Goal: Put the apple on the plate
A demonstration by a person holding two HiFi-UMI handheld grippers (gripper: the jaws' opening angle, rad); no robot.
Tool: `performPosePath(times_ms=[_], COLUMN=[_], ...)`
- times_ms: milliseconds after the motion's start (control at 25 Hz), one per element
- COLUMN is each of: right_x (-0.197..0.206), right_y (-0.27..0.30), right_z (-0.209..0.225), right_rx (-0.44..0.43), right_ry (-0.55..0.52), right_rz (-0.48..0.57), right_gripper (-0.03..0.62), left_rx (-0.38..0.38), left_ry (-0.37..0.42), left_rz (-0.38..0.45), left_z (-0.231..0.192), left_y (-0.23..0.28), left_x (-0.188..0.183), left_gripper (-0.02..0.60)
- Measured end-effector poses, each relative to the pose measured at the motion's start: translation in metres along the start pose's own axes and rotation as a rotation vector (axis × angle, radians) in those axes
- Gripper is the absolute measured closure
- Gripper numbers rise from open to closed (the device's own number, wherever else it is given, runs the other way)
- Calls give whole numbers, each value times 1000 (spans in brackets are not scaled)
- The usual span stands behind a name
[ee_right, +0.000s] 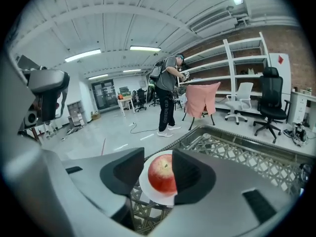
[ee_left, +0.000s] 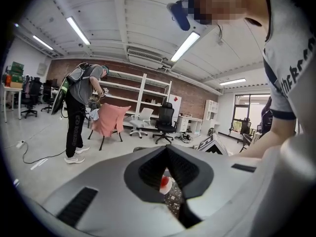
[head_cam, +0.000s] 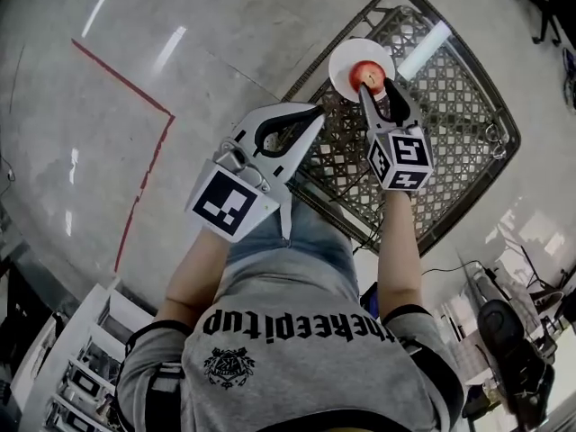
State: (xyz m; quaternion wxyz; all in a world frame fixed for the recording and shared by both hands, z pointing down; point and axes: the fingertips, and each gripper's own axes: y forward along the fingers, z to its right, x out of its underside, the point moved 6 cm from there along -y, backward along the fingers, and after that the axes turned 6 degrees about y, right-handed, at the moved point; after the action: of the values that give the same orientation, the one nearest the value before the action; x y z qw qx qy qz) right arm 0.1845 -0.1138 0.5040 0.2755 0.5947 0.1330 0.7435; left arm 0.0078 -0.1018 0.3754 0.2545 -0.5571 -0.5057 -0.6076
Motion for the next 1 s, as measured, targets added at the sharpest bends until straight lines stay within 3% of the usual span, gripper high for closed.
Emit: performPosePath(times_ms=[200, 280, 1000], right_x=[-10, -15, -51], right_y=[-16, -22, -89], right_z=[-11, -17, -85], right_rx=[43, 49, 65], right_ry=[-13, -6, 45], right_rz=[45, 61, 180], right_gripper=[568, 591, 594], left_rx=[23, 36, 202], left_ry=[16, 25, 88], left_rz=[7, 12, 62], left_z=[-1, -1, 4], left_y=[-11, -15, -41], left_x=[-3, -7, -30], left_gripper=[569, 569, 569])
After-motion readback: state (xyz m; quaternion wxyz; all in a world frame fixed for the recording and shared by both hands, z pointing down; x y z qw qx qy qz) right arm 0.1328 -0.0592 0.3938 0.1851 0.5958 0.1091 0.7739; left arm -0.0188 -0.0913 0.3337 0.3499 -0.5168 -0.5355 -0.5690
